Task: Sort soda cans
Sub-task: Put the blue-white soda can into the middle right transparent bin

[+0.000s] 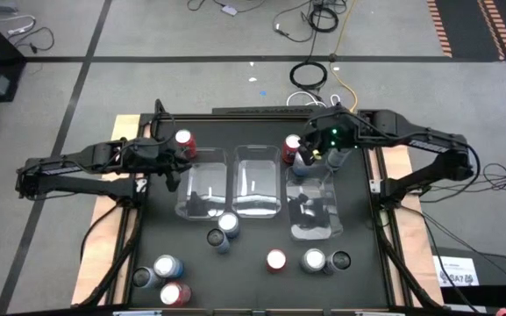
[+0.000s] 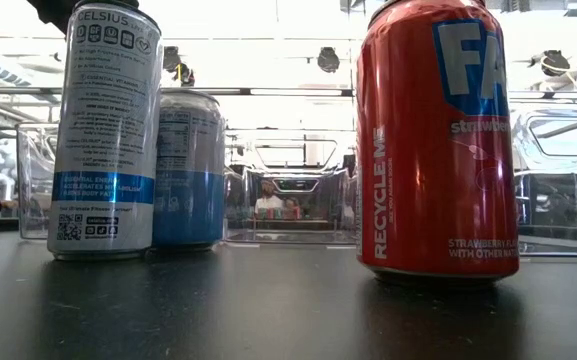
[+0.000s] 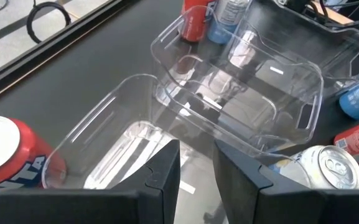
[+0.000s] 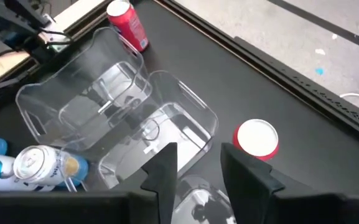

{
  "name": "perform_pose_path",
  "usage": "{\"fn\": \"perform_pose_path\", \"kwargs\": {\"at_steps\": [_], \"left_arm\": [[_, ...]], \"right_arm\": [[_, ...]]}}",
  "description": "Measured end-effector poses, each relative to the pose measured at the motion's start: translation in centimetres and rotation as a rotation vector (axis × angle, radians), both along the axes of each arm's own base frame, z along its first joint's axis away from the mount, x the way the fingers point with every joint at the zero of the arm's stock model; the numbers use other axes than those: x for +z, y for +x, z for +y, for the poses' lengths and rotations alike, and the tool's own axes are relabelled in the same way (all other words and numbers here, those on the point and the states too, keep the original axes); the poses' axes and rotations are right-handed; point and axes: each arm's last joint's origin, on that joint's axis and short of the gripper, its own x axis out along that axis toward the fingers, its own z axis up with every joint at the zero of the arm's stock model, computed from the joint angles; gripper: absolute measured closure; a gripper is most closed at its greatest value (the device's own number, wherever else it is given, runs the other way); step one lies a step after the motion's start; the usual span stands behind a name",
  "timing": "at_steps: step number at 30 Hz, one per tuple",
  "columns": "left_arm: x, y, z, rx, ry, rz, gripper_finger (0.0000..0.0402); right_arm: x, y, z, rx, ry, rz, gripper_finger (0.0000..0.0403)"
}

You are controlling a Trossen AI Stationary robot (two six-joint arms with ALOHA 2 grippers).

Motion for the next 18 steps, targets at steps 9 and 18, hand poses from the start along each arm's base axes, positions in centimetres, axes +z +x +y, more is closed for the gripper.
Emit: {"fn": "perform_pose_path", "kwargs": {"at_steps": [9, 18], "left_arm": [[0.0, 0.0, 0.0, -0.014, 0.018, 0.006, 0.0297], [0.0, 0.0, 0.0, -0.019, 0.014, 0.003, 0.0297]], "right_arm": [[0.3, -0.5, 0.1, -0.031, 0.017, -0.015, 0.0267], [-1.0, -1.7, 0.3, -0.132, 0.127, 0.129, 0.0134]]}}
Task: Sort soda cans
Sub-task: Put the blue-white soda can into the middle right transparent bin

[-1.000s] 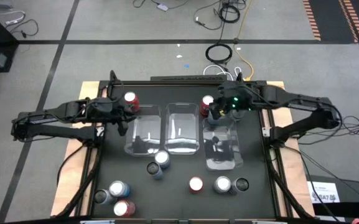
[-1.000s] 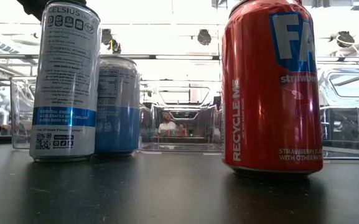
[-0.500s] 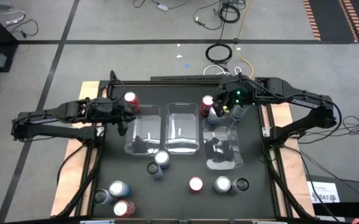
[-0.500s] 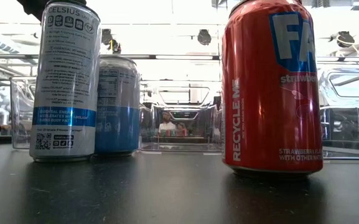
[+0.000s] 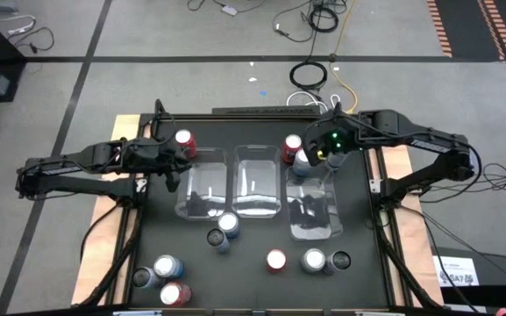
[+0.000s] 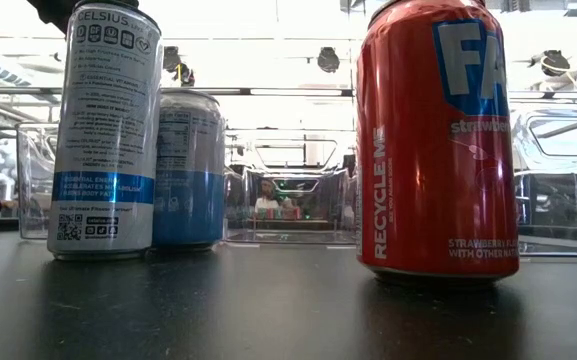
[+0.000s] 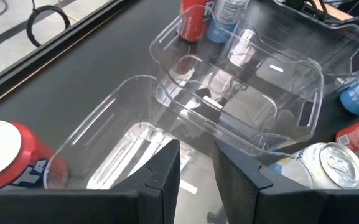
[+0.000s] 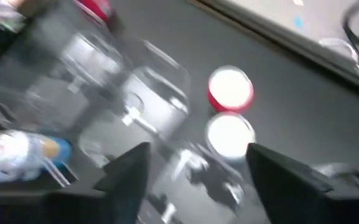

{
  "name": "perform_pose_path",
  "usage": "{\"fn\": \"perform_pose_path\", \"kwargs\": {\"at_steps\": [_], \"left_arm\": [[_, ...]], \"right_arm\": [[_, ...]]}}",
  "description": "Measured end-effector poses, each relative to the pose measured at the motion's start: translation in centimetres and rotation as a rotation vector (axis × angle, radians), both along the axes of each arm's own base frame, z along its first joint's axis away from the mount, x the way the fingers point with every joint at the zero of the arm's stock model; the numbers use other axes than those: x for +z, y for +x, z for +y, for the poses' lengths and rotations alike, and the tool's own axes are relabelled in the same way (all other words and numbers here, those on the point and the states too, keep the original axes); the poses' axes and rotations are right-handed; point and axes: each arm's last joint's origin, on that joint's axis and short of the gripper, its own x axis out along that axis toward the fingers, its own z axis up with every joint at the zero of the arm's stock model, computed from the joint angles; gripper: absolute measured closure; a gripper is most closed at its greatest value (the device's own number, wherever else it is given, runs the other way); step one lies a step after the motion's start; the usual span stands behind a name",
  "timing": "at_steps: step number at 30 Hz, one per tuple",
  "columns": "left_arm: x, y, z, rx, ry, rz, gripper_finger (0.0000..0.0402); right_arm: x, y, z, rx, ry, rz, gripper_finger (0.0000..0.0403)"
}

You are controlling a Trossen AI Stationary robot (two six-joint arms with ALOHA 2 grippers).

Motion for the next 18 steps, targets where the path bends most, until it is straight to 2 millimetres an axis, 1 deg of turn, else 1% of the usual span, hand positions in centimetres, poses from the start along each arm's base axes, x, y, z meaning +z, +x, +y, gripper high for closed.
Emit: {"fn": "perform_pose_path", "kwargs": {"at_steps": [4, 8, 11, 14, 16, 18], "left_arm": [[0.0, 0.0, 0.0, -0.004, -0.003, -0.002, 0.0297], [0.0, 0.0, 0.0, -0.004, -0.002, -0.005, 0.0297], [0.1, 0.1, 0.0, -0.004, -0.001, -0.013, 0.0297], [0.1, 0.1, 0.0, -0.004, -0.001, -0.013, 0.0297], [0.1, 0.1, 0.0, -0.004, -0.001, -0.013, 0.0297], [0.1, 0.1, 0.0, -0.004, -0.002, -0.013, 0.0297]], "right_arm": [[-0.3, -0.2, 0.0, -0.035, 0.025, 0.037, 0.0071], [-0.2, 0.2, 0.2, -0.041, 0.031, -0.004, 0.0035], [-0.1, 0.3, 0.4, -0.041, 0.028, -0.022, 0.0024], [-0.3, 0.6, 0.3, -0.059, 0.007, -0.01, 0.0023], [-0.9, 1.3, 0.0, -0.067, 0.008, 0.02, 0.0023], [-1.9, 2.3, -0.6, -0.078, 0.019, 0.073, 0.0023]]}}
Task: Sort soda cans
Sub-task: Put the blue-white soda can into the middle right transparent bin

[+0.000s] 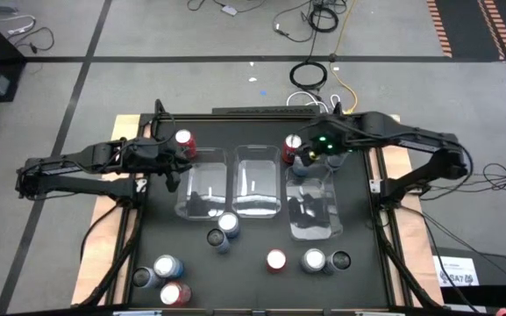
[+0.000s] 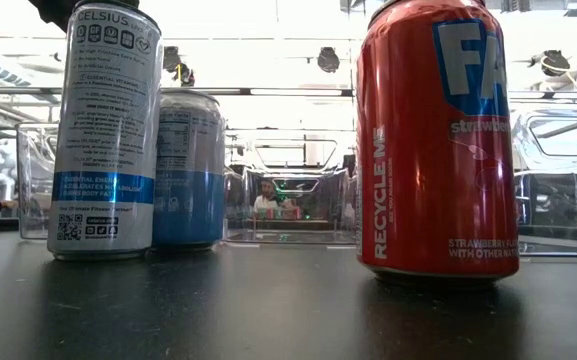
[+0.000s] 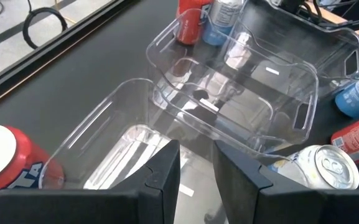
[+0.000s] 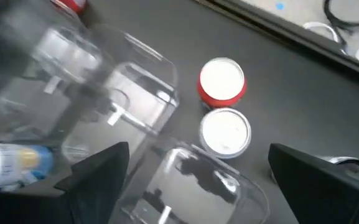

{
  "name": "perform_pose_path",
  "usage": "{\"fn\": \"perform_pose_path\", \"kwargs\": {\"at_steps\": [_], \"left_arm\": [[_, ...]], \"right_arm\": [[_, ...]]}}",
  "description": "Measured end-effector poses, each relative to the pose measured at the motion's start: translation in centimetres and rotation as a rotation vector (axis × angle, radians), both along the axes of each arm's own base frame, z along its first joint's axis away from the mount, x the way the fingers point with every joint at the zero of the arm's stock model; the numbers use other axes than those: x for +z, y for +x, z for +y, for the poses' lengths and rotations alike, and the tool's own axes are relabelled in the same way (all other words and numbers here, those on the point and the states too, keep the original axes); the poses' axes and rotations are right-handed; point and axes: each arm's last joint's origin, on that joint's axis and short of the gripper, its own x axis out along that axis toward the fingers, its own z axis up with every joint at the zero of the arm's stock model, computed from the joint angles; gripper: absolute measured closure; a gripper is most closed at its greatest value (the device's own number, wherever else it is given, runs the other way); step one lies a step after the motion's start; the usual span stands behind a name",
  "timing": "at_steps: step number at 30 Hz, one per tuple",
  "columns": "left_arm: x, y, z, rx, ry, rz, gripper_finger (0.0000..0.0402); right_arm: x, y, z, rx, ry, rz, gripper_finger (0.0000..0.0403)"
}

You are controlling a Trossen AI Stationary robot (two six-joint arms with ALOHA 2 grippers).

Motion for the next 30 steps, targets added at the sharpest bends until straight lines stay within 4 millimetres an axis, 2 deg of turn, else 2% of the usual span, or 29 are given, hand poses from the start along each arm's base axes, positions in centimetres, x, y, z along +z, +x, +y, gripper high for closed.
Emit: {"fn": "perform_pose_path", "kwargs": {"at_steps": [5, 10, 22, 30], "left_arm": [[0.0, 0.0, 0.0, 0.0, 0.0, 0.0, 0.0297], [0.0, 0.0, 0.0, 0.0, -0.001, 0.0, 0.0297], [0.0, 0.0, 0.0, 0.0, -0.001, 0.001, 0.0297], [0.0, 0.0, 0.0, -0.001, -0.001, 0.002, 0.0297]], "right_arm": [[-3.2, 2.7, -2.2, 0.022, 0.025, 0.15, 0.0023], [-5.5, 4.0, -5.0, 0.026, 0.098, 0.233, 0.0023], [-9.2, 4.9, -8.7, 0.059, 0.228, 0.348, 0.0023], [-10.1, 4.7, -9.4, 0.053, 0.246, 0.389, 0.0023]]}}
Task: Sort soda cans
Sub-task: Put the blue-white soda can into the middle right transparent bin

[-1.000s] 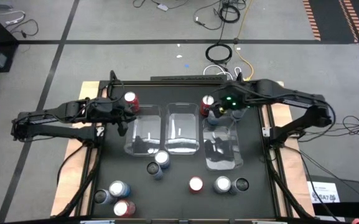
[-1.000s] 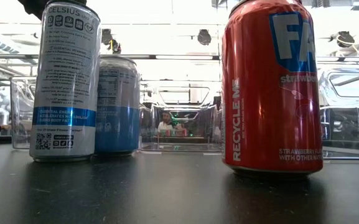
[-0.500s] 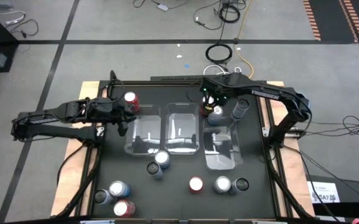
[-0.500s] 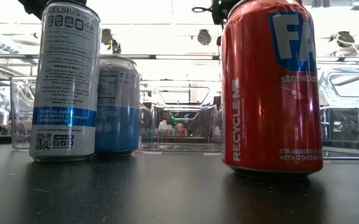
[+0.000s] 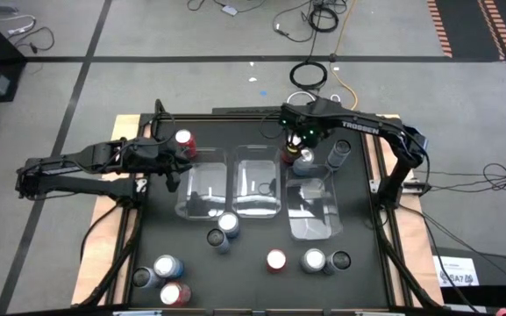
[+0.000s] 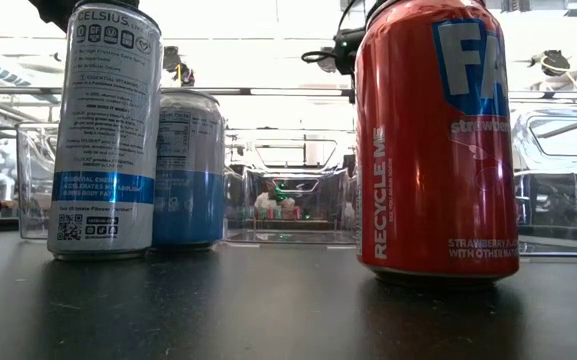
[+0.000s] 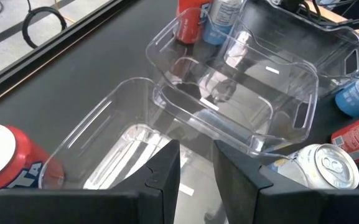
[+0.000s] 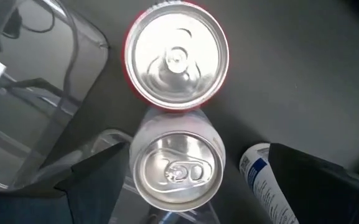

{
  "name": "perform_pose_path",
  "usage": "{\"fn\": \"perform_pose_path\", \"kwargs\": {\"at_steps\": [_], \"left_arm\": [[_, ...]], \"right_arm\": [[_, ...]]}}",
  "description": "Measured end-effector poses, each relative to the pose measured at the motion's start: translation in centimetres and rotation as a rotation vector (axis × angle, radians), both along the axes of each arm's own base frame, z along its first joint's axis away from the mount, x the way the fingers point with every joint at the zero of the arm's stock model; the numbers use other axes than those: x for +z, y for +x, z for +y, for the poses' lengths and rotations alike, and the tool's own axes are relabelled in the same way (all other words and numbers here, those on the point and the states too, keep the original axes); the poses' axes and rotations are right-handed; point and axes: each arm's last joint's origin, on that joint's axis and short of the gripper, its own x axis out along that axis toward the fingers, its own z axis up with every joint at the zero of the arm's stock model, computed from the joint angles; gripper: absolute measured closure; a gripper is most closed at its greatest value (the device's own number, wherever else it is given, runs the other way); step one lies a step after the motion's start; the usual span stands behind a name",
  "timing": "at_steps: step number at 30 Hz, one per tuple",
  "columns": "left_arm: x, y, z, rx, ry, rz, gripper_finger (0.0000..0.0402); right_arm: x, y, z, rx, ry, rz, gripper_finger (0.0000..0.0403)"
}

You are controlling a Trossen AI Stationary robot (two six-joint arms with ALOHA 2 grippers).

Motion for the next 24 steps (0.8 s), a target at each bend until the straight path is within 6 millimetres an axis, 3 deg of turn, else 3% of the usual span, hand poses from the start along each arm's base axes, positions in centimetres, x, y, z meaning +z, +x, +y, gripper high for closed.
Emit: {"fn": "perform_pose_path", "kwargs": {"at_steps": [12, 24], "left_arm": [[0.0, 0.0, 0.0, 0.001, 0.003, 0.001, 0.0297], [0.0, 0.0, 0.0, 0.007, 0.006, 0.0, 0.0297]], "right_arm": [[-1.6, -0.9, 0.2, -0.021, -0.015, -0.052, 0.0023], [-4.5, -1.7, 0.3, -0.08, 0.054, -0.033, 0.0027]]}}
